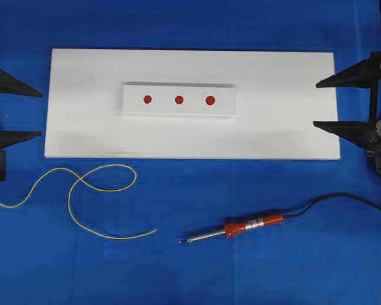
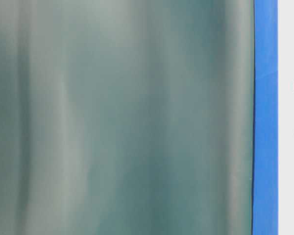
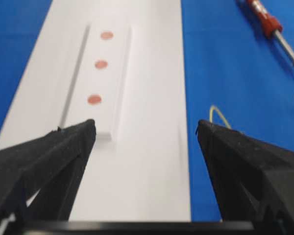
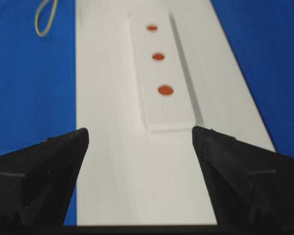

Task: Touch the tip of the soldering iron to the tip of the solder at the mark.

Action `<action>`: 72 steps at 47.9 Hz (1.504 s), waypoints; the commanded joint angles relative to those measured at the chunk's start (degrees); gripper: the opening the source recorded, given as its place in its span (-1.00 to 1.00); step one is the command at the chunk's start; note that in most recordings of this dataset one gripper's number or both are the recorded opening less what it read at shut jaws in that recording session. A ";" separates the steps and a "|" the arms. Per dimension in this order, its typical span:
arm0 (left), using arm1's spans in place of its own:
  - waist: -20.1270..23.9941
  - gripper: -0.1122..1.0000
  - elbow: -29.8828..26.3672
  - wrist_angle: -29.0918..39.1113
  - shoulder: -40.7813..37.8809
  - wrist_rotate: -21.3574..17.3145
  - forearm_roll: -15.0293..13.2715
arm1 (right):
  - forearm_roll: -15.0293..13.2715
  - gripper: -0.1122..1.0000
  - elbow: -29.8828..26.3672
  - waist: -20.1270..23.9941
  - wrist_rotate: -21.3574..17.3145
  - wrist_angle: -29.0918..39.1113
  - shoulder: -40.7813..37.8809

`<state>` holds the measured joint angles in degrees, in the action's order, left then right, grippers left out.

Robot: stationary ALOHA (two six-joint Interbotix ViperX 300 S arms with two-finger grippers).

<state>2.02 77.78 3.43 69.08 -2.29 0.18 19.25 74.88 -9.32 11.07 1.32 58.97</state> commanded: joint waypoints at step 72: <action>0.18 0.64 0.79 -0.62 -0.26 1.67 0.00 | 0.53 0.52 0.70 0.53 0.00 -2.72 -1.85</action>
<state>2.02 79.10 2.99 69.26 -0.53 0.18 19.69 76.38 -8.88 11.07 -1.05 57.66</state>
